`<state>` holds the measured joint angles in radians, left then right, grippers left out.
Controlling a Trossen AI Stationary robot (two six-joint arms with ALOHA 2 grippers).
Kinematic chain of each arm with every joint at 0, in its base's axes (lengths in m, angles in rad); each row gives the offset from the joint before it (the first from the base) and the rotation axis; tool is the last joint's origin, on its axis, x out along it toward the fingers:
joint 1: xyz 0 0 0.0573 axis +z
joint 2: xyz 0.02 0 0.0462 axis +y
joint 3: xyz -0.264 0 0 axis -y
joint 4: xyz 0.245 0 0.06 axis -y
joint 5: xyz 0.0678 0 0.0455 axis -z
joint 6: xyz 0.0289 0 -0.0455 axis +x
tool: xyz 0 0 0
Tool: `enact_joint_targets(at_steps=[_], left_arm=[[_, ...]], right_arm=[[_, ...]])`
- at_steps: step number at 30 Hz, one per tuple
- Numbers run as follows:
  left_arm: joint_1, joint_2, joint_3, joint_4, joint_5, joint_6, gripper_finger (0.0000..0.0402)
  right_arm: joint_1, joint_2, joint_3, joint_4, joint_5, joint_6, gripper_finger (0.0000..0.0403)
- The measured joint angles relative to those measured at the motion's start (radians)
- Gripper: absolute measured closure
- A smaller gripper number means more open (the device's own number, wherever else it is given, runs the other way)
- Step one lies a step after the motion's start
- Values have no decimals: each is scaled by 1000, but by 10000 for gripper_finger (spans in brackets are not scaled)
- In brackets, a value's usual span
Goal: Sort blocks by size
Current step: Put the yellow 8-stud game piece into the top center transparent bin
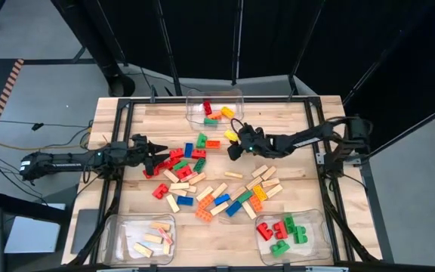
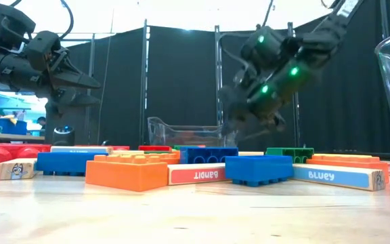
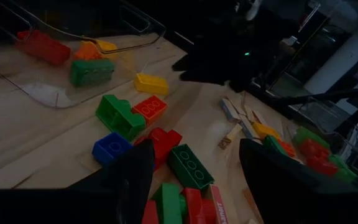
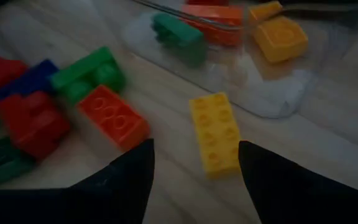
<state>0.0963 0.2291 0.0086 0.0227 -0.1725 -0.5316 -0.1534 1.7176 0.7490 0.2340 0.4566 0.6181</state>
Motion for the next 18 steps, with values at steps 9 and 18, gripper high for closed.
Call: enact_joint_targets(at_steps=[9,18], left_arm=[[0,0,0,0,0,0,156],[0,0,0,1,-9,1,156]], right_arm=[[-18,97,15,108,27,-93,71],[-55,109,17,16,-7,-103,64]])
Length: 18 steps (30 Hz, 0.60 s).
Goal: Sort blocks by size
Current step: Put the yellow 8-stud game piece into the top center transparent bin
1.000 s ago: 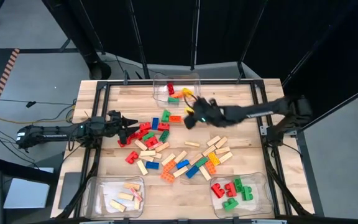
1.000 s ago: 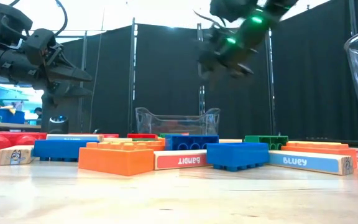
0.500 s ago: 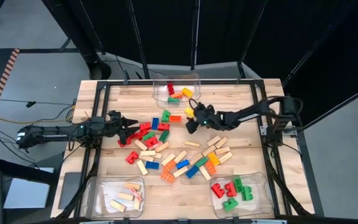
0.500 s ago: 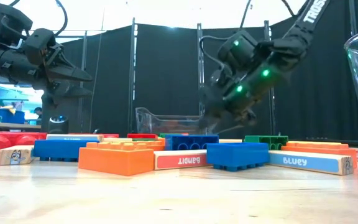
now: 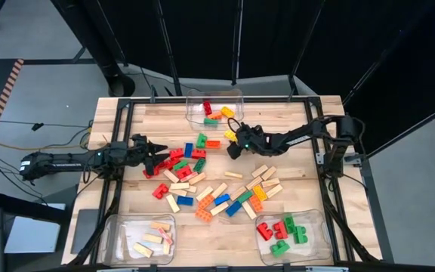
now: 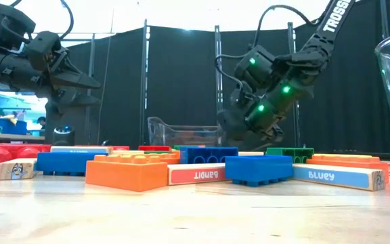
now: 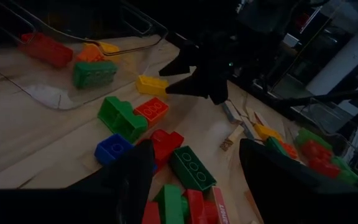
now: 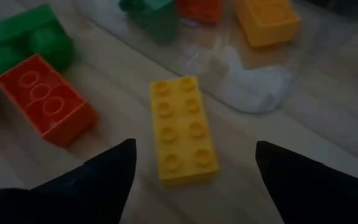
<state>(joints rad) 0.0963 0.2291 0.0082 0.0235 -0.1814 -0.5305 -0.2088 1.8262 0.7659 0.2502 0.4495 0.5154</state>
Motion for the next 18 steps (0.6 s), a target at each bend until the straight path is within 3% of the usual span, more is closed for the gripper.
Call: enact_joint_targets(at_steps=[5,10,13,18], left_arm=[[0,0,0,0,-1,2,156],[0,2,0,0,-3,3,156],[0,15,0,3,-3,3,156],[0,46,0,4,-3,3,156]], right_arm=[[-8,46,3,29,-47,-14,68],[-8,85,32,25,-19,27,94],[-10,95,59,-11,-14,44,135],[-11,94,115,-159,-54,149,252]])
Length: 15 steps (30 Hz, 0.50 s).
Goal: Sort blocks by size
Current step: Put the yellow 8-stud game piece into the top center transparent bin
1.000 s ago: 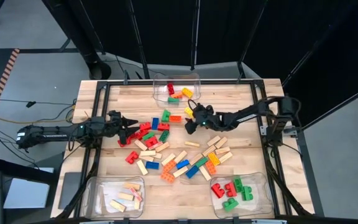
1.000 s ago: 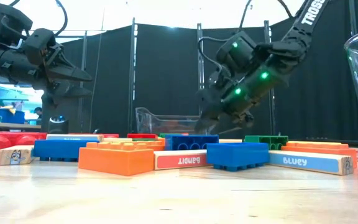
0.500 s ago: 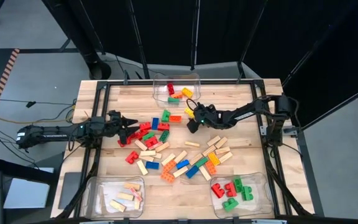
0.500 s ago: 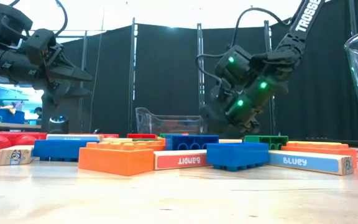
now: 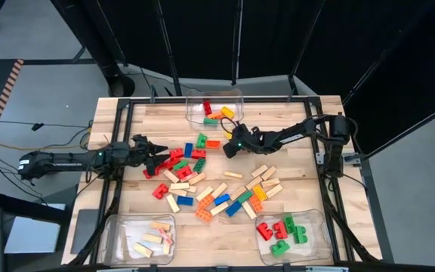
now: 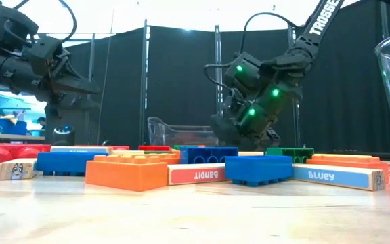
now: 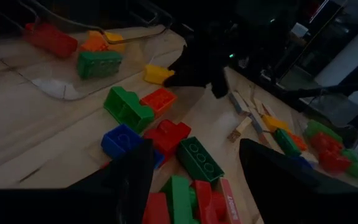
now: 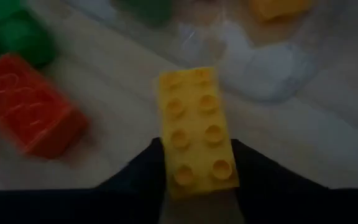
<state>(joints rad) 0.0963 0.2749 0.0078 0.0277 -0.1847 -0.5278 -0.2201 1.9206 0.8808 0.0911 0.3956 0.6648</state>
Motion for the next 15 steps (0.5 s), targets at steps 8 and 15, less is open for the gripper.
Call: enact_joint_targets(at_steps=[8,15], left_arm=[[0,40,0,3,0,0,156],[0,40,0,3,0,0,156]], right_arm=[[67,-51,41,-45,-108,44,250],[128,-177,167,-25,-97,-25,250]])
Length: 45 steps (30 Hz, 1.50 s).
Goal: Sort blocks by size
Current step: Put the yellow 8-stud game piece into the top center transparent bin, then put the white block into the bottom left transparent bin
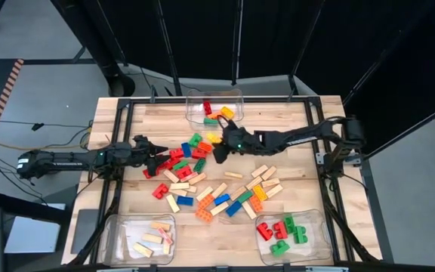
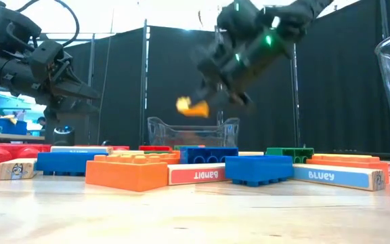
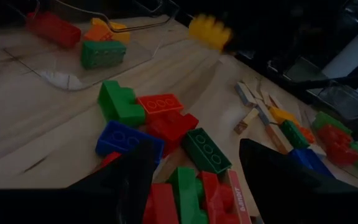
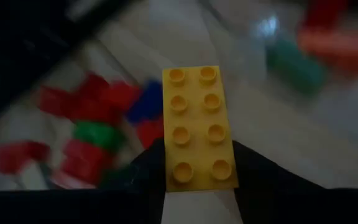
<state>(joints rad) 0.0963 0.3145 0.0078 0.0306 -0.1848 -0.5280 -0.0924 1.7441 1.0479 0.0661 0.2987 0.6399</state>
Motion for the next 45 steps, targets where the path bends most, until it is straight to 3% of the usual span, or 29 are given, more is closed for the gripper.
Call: enact_joint_targets(at_steps=[5,8,12,16,19,22,27,30,37,40,45], left_arm=[[0,0,0,1,0,0,156],[0,0,0,1,0,0,156],[0,0,0,1,0,-6,156],[0,0,0,1,0,-7,156],[0,0,0,1,0,-7,156],[0,0,0,1,0,-8,156],[0,0,0,1,1,-8,156],[0,0,0,1,1,-8,156],[0,0,0,1,1,-9,156],[0,0,0,1,1,-9,156],[0,0,0,1,1,-9,156]], right_arm=[[-52,-9,105,-29,159,-121,250],[-120,22,153,-32,163,-172,250],[-198,64,193,-49,45,-141,238],[-259,86,211,-86,-24,-91,135],[-275,89,210,-112,-113,-90,88],[-276,72,210,-101,-233,-97,85],[-196,28,214,-112,-533,-144,122],[-95,29,212,-252,-590,-150,138],[131,39,203,-631,-373,-173,127],[178,39,192,-652,-276,-174,117],[180,38,144,-614,-223,-174,115]])
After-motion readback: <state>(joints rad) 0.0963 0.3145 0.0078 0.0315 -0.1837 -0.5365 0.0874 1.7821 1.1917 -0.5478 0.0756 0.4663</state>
